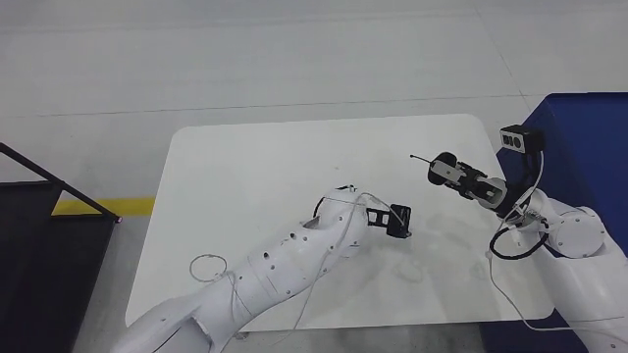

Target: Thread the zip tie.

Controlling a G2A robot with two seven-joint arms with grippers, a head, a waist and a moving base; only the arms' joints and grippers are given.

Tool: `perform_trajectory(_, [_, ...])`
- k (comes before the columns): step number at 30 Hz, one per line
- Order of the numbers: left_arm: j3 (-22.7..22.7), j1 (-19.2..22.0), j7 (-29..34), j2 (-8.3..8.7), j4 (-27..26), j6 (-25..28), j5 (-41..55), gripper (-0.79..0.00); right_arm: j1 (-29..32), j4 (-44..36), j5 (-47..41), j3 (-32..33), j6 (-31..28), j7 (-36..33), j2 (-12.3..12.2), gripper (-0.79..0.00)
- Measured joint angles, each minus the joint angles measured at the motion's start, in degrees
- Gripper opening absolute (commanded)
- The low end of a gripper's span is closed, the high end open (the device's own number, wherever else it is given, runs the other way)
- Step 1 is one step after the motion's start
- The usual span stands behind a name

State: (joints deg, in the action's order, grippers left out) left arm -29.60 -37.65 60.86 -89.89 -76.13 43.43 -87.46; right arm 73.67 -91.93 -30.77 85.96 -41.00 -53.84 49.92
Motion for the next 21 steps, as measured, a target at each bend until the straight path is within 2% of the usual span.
perform_trajectory(5, [-7.7,-5.7,-2.1,3.92,-11.8,1.8,1.3,-0.785,0.0,0.0,0.0,0.0,0.0,0.0,0.0,-0.785])
perform_trajectory(8, [-12.7,-9.7,-6.6,5.66,-16.4,3.4,2.1,-0.785,0.0,0.0,0.0,0.0,0.0,0.0,0.0,-0.785])
perform_trajectory(16, [-13.1,-10.3,-7.5,5.74,-16.8,3.3,2.8,-0.785,0.0,-0.1,0.1,0.0,0.1,0.2,0.0,-0.785])
perform_trajectory(18, [-14.8,-10.9,-11.5,5.95,-17.5,2.9,5.0,-0.785,0.2,-0.6,0.2,0.2,0.9,1.4,0.1,-0.785])
perform_trajectory(21, [-20.7,-12.9,-23.3,6.92,-19.5,2.6,9.2,-0.785,0.3,0.5,-1.4,1.4,1.5,2.0,0.1,-0.785])
